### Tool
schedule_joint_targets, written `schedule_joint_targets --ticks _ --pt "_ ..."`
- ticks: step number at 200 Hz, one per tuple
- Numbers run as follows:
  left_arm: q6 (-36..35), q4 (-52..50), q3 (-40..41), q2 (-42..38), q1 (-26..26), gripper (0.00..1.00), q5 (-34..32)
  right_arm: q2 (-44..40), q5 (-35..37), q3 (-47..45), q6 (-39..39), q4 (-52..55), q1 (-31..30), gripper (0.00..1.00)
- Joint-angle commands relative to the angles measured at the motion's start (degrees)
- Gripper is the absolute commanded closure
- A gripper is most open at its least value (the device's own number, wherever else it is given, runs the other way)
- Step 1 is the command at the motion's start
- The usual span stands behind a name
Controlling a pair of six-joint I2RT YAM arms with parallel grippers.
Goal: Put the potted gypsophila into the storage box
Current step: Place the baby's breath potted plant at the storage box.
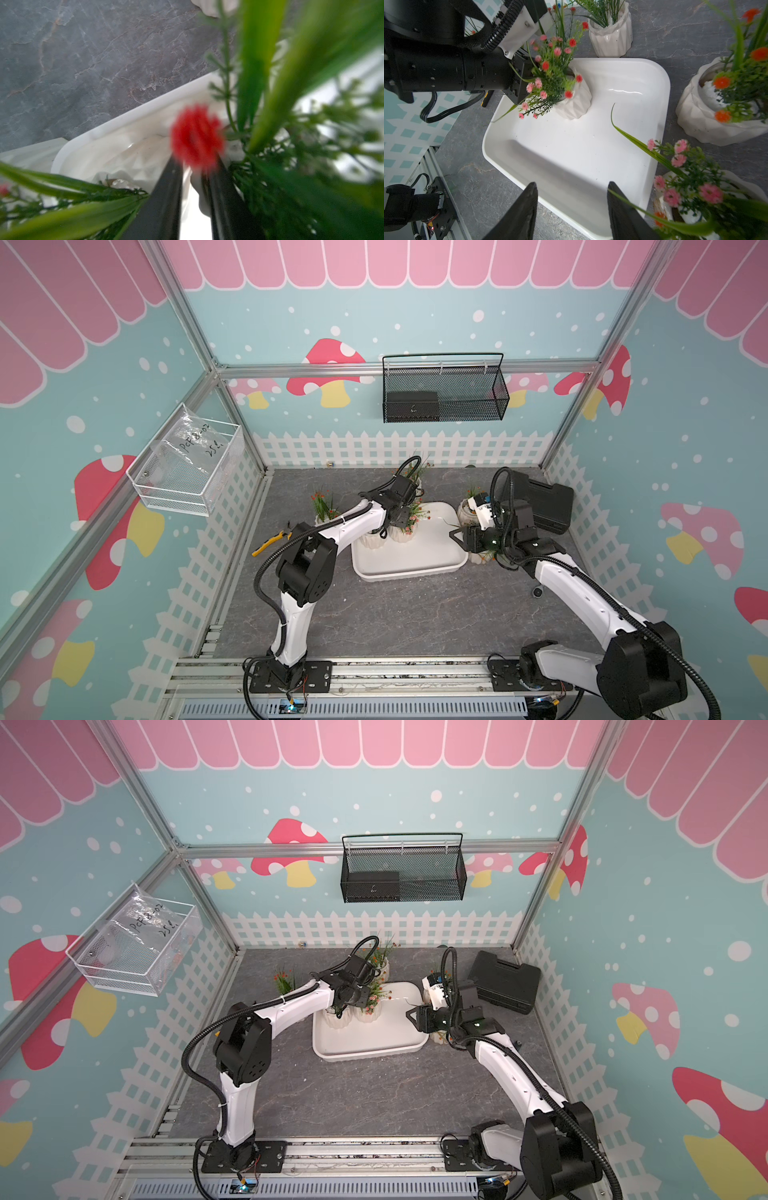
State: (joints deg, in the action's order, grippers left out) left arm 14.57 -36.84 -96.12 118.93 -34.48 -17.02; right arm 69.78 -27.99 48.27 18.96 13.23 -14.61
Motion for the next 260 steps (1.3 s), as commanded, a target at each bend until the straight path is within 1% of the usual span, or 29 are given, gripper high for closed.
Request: schedule_joint_targets --ticks 1,28,52,82,107,113,142,163,191,208,219,228,246,260 --pt "0.2 1.7 0.7 -1.2 0.5 0.66 -3.0 -0.1 -0.7 0.2 0.3 -0.7 0.4 0.44" --pt "-0.3 2.0 0.4 -2.6 0.5 0.63 -3.4 -0.8 -0.5 0.3 0.3 -0.6 0.4 0.44" --pt "-1.1 2.4 0.7 -5.9 -0.5 0.61 -3.6 -1.7 0.4 0.5 0.2 -0.2 0.4 0.44" --pt "-1.8 3.6 2.9 -12.4 -2.5 0.58 -2.5 -3.0 2.1 0.8 0.2 0.6 0.4 0.44" --pt "0.0 5.5 7.8 -19.4 -3.1 0.57 -1.6 -4.6 4.1 0.7 -0.1 1.5 0.4 0.43" --pt "0.6 6.5 9.6 -21.3 -3.2 0.57 0.5 -4.9 4.5 0.7 -0.3 1.8 0.5 0.43" --pt "1.8 12.2 19.5 -31.4 -3.1 0.57 4.5 -6.0 6.3 1.3 -1.9 3.8 0.5 0.43" --pt "2.3 17.3 27.5 -38.1 -3.1 0.57 7.5 -6.7 9.1 2.1 -3.0 5.7 0.4 0.43" --pt "3.3 27.1 39.4 -47.7 -1.9 0.57 14.8 -6.3 12.8 3.5 -3.8 8.9 0.5 0.43" --pt "6.0 34.7 46.7 -52.3 0.4 0.57 22.0 -4.7 14.5 5.2 -4.5 12.0 0.3 0.44" --pt "7.9 39.1 50.5 -54.3 2.2 0.57 26.5 -3.6 14.3 6.5 -5.2 13.8 0.1 0.45" --pt "9.0 41.6 52.8 -55.3 3.5 0.57 29.1 -3.3 12.7 7.5 -5.9 14.6 -0.2 0.46" --pt "8.6 43.1 55.5 -56.1 4.6 0.56 31.7 -3.0 7.4 9.0 -7.7 15.5 -1.6 0.48" --pt "7.3 42.7 56.3 -55.8 4.7 0.57 32.9 -2.5 6.1 10.4 -8.1 17.0 -3.6 0.5"
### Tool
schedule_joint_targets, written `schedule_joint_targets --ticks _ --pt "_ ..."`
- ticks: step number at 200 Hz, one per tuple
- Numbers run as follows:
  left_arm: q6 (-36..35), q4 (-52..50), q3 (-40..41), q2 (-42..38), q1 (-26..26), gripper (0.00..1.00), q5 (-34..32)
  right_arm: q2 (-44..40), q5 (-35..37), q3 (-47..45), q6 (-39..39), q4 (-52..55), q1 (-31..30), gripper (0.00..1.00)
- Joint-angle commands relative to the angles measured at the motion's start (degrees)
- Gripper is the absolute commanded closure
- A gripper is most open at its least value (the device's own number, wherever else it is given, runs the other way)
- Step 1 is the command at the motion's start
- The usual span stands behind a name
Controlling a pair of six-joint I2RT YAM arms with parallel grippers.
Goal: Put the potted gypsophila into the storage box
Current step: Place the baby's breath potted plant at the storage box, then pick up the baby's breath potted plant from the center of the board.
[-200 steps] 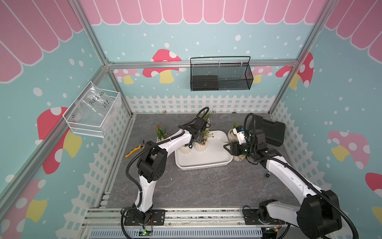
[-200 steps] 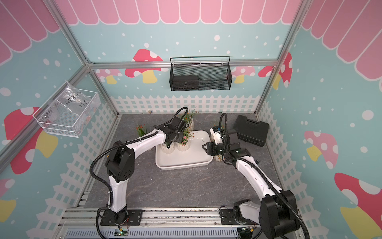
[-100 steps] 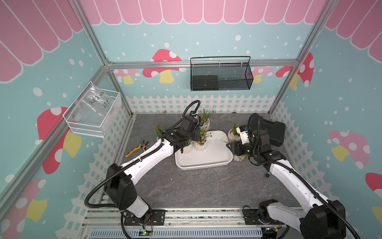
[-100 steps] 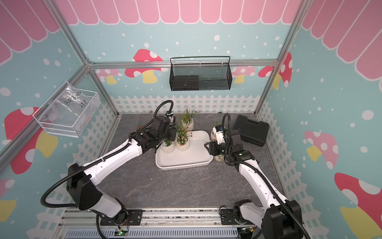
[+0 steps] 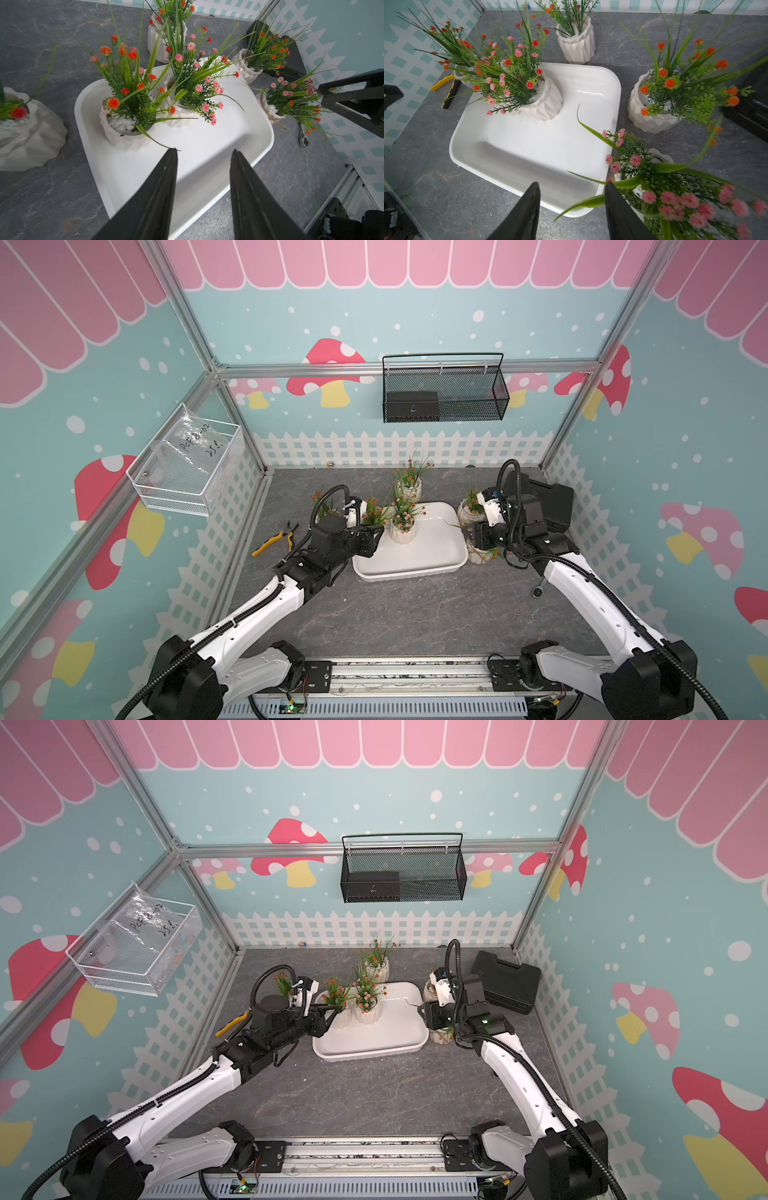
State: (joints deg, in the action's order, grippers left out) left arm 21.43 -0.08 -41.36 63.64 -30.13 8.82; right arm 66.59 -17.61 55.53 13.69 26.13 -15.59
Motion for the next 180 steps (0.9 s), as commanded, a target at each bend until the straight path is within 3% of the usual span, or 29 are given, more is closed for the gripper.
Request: schedule_joint_targets --ticks 1,53,105,180 --pt "0.4 5.9 1.6 -0.5 0.3 0.56 7.2 0.8 -4.4 3.2 -2.8 4.2 -2.8 0.5" --pt "0.7 3.9 3.0 -1.2 0.4 0.56 8.2 6.3 1.6 3.9 -1.4 10.5 -10.8 0.6" --pt "4.1 10.6 8.1 -2.6 0.4 0.56 9.0 12.2 10.1 5.7 2.7 11.7 -11.5 0.63" --pt "1.9 9.4 8.9 -2.0 0.3 0.56 8.2 20.2 23.9 11.3 4.3 15.2 -10.7 0.61"
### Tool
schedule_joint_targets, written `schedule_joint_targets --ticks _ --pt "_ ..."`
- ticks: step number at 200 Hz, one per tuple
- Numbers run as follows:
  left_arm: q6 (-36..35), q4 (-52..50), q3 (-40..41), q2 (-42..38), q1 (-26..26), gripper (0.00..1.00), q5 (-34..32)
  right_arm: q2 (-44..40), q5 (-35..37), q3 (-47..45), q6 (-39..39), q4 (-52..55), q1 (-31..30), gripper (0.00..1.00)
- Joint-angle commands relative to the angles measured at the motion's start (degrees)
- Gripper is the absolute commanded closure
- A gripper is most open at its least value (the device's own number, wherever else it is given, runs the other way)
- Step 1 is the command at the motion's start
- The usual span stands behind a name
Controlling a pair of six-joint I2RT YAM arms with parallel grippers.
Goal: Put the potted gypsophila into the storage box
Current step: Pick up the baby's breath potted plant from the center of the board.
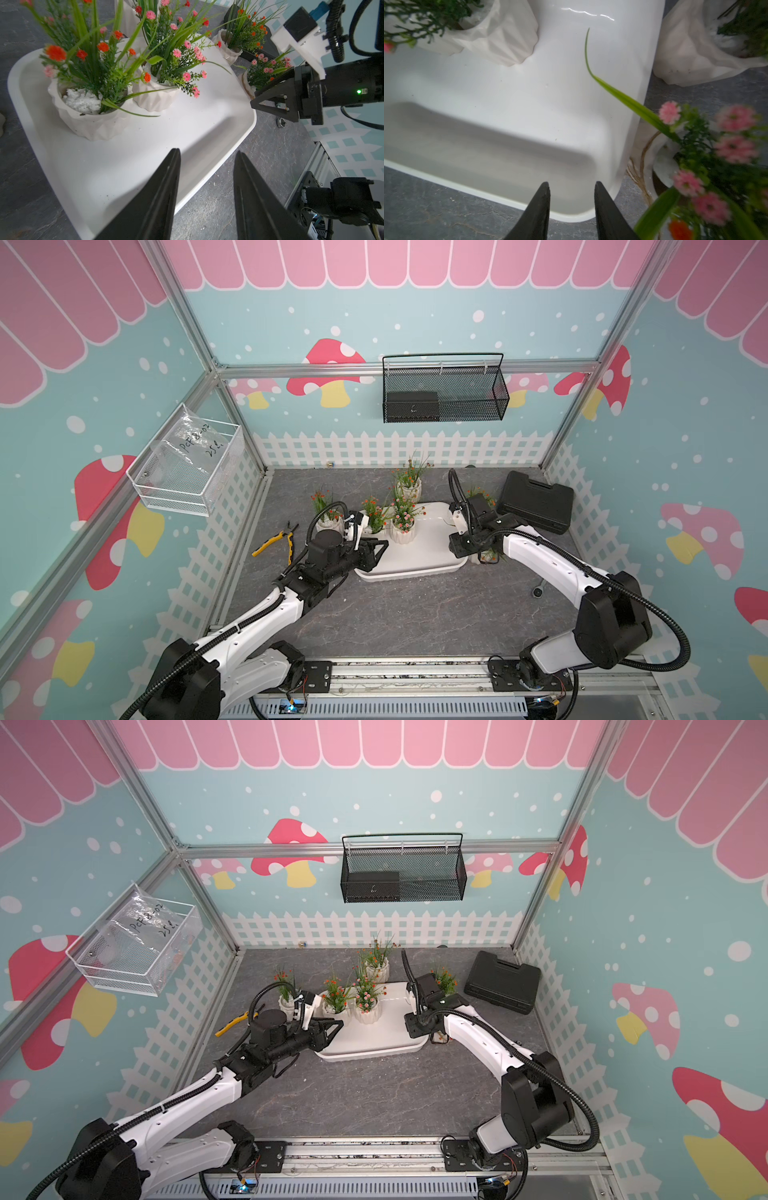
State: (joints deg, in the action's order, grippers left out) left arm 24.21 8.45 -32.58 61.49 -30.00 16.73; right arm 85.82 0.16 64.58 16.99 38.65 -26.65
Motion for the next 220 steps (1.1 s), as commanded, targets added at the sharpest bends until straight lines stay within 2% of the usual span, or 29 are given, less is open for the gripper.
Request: schedule_joint_targets --ticks 1,99,220 --pt "-0.9 0.8 0.1 0.2 0.2 0.56 0.3 1.0 6.2 2.3 0.9 2.7 0.4 0.62" --pt "-2.8 2.8 0.6 1.8 -0.3 0.54 3.2 5.4 6.6 2.6 -1.1 1.3 5.6 0.65" --pt "-4.7 0.8 0.1 2.6 -0.4 0.54 1.6 8.6 8.8 3.7 -0.9 0.9 6.4 0.77"
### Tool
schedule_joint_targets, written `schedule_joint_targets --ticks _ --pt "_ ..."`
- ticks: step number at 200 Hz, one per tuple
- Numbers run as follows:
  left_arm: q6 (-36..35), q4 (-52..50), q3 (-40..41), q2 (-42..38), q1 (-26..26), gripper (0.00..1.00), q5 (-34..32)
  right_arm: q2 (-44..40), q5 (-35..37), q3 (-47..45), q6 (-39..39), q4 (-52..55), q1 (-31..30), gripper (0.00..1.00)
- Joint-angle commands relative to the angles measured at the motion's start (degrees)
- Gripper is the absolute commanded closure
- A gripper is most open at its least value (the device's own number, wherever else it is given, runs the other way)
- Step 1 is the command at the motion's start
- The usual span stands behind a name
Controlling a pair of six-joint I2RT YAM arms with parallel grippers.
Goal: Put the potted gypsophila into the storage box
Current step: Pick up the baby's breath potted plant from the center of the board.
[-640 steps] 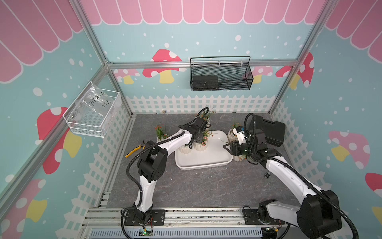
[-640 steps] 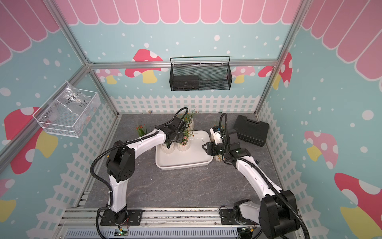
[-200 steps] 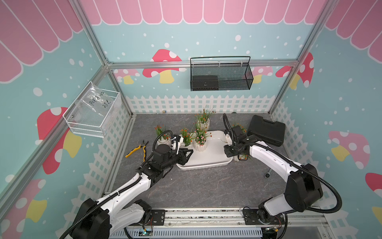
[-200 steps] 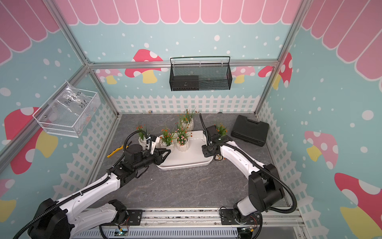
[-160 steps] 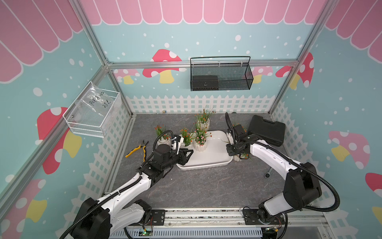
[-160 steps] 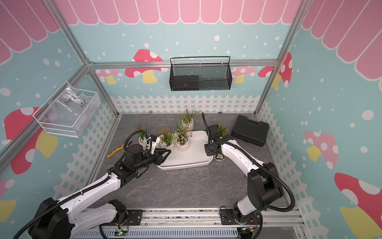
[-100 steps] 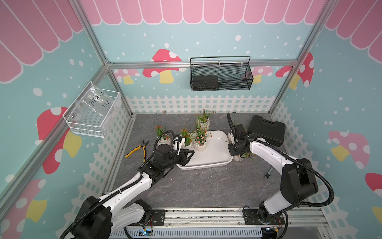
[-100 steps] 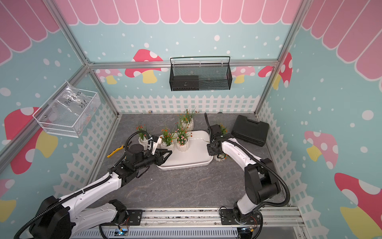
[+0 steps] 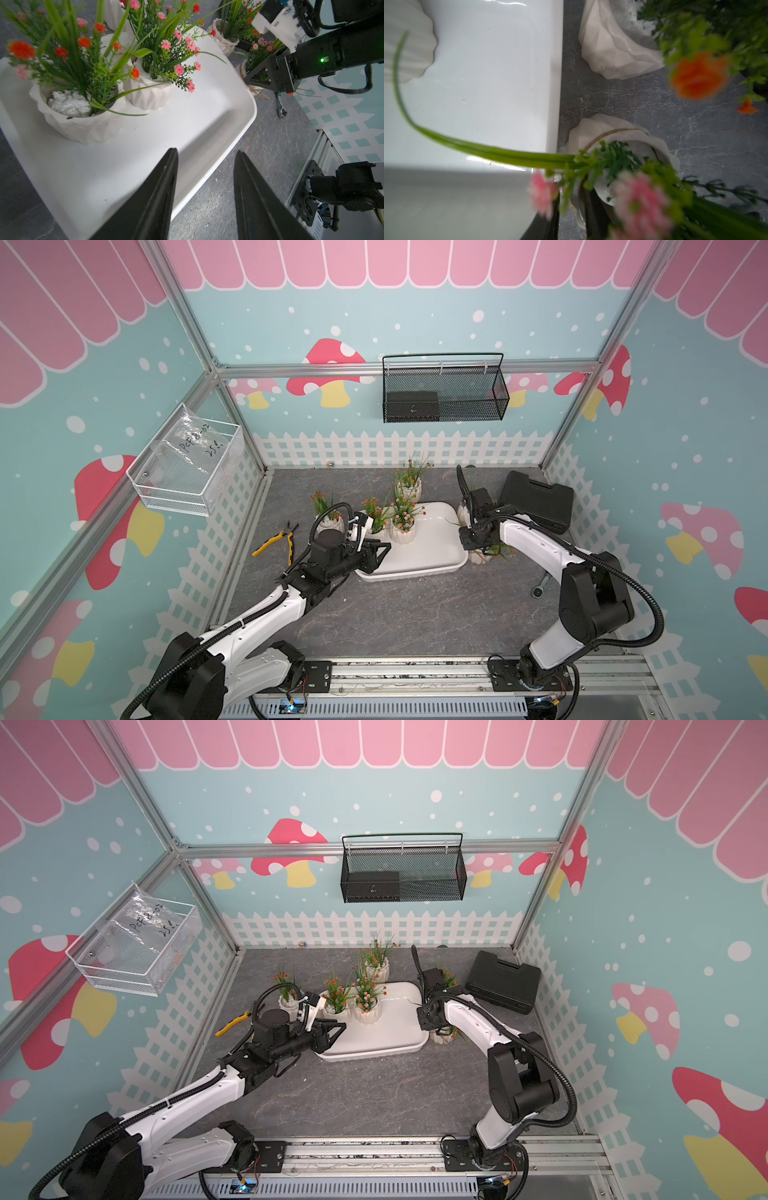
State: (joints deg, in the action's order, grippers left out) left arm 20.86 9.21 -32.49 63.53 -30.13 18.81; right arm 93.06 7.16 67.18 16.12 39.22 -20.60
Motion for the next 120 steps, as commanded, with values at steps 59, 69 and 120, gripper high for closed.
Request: schedule_joint_targets --ticks 59,69,120 --pt "-1.5 -0.2 -0.3 1.2 -0.4 0.54 -0.8 2.9 2.3 0.9 -0.2 0.1 0.3 0.78" --pt "-1.6 -0.3 -0.3 1.4 -0.4 0.54 -0.8 3.0 1.8 0.7 -0.2 -0.2 0.4 0.78" --pt "-1.7 -0.4 -0.3 1.5 -0.4 0.54 -1.1 3.3 1.8 0.1 -0.7 -0.6 0.4 0.83"
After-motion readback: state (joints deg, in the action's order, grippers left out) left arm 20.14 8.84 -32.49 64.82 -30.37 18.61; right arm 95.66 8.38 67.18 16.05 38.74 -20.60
